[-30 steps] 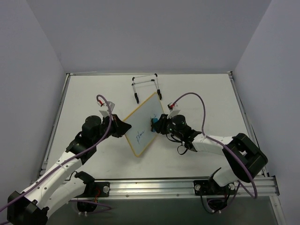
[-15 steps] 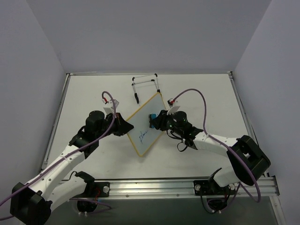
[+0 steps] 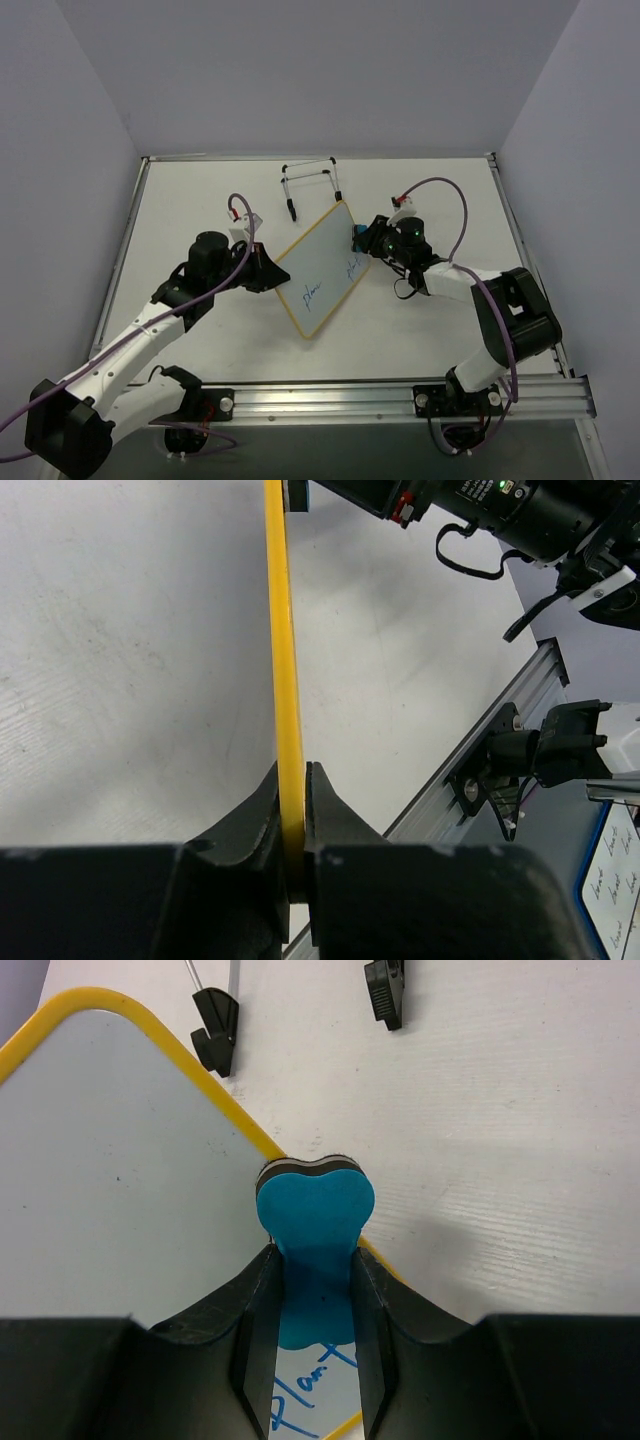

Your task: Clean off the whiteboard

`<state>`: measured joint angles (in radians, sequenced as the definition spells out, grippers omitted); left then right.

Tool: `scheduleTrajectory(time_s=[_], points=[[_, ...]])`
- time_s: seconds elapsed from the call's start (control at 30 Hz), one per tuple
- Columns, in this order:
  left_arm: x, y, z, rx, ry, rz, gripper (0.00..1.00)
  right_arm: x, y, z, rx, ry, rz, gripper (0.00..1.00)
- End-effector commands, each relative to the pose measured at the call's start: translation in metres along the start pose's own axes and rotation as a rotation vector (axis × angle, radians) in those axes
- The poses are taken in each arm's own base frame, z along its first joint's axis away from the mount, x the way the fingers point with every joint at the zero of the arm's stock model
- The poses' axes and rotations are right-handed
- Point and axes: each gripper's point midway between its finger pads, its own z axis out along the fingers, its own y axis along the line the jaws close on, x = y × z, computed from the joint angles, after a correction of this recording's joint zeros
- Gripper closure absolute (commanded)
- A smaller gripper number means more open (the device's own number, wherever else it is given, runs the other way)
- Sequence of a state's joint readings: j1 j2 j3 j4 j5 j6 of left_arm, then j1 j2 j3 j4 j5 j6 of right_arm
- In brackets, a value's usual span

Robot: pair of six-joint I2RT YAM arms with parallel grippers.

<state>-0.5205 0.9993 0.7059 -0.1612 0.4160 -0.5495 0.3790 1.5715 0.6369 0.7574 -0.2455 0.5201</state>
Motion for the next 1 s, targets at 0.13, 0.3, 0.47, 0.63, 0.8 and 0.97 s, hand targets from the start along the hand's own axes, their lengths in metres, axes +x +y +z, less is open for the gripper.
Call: scheduleTrajectory(time_s=[0.13,0.3,0.47,0.63,0.8,0.97], points=[[0.011,-0.055,-0.017,0.26,0.126,0.027,0.98,0.022,0.025,-0.004,-0.076,0.025,-0.059,1.0],[0.01,-0.056,-0.012,0.273,0.134,0.023,0.98,0.031,0.088,-0.031,-0.234,-0.034,-0.121,1.0],[0.008,-0.059,-0.01,0.288,0.129,0.014,0.98,0.058,0.149,-0.062,-0.33,-0.065,-0.168,1.0],[0.008,-0.059,-0.007,0.299,0.13,-0.001,0.98,0.081,0.191,-0.079,-0.363,-0.084,-0.183,1.0],[0.005,-0.061,-0.006,0.307,0.123,0.001,0.98,0.098,0.201,-0.081,-0.328,-0.083,-0.164,1.0],[0.006,-0.06,-0.008,0.298,0.126,0.002,0.98,0.099,0.158,-0.081,-0.147,-0.091,-0.111,1.0]])
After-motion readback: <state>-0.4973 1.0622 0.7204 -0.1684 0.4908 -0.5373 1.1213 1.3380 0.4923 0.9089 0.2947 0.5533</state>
